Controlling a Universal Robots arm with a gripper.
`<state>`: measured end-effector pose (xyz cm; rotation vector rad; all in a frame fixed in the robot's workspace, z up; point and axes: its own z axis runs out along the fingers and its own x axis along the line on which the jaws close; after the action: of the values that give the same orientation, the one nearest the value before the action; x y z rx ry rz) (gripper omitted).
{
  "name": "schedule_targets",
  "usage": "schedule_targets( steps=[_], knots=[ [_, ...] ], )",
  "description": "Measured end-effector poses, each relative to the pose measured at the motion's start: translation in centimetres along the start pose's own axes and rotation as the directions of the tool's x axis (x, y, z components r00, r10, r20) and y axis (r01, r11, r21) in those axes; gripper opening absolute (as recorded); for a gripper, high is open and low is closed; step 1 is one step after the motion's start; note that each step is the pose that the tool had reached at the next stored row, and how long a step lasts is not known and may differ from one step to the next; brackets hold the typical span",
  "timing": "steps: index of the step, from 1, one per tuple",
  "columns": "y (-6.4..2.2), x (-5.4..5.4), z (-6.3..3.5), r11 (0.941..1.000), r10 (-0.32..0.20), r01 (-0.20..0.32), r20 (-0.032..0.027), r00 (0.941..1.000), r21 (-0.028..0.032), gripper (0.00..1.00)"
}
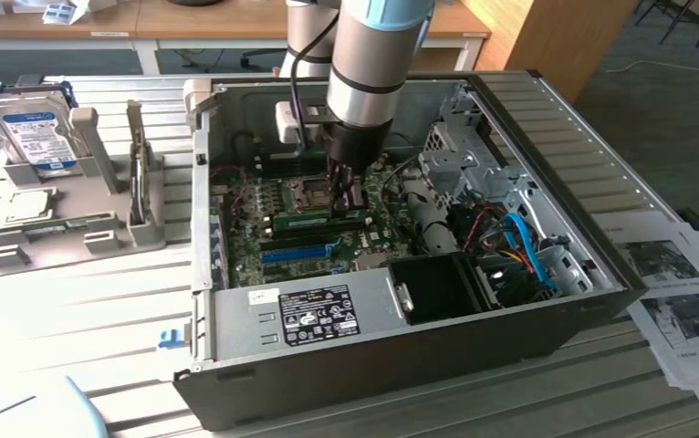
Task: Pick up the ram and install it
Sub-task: 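Insert the ram into the slot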
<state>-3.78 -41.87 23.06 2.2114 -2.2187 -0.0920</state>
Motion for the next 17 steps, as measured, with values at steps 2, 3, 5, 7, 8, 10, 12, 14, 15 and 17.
schedule_targets(
  steps=[2,3,5,7,8,10,12,14,15,17],
  knots=[
    [0.06,0.00,0.00,1.0000,0.000,0.000,-0.0001,1.0000,0.0007,0.11],
    [0.07,0.00,0.00,1.0000,0.000,0.000,0.0000,1.0000,0.0009,0.11],
    [0.09,0.00,0.00,1.0000,0.000,0.000,-0.0001,1.0000,0.0020,0.11],
    [0.09,0.00,0.02,1.0000,0.000,0.000,-0.0001,1.0000,0.0039,0.11],
    [0.10,0.00,0.03,1.0000,0.000,0.000,-0.0002,1.0000,0.0050,0.11],
    [0.11,0.01,0.06,1.0000,0.000,0.000,-0.0002,1.0000,0.0079,0.11],
    [0.11,0.00,0.09,0.9999,0.000,0.000,-0.0002,1.0000,0.0104,0.11],
    [0.25,0.00,0.10,0.9999,0.000,0.000,0.0000,1.0000,0.0120,0.11],
    [0.34,0.01,0.10,0.9999,0.002,-0.002,0.0001,1.0000,0.0121,0.11],
    [0.36,0.01,0.11,0.9999,0.002,-0.002,0.0001,1.0000,0.0121,0.11]
  ],
)
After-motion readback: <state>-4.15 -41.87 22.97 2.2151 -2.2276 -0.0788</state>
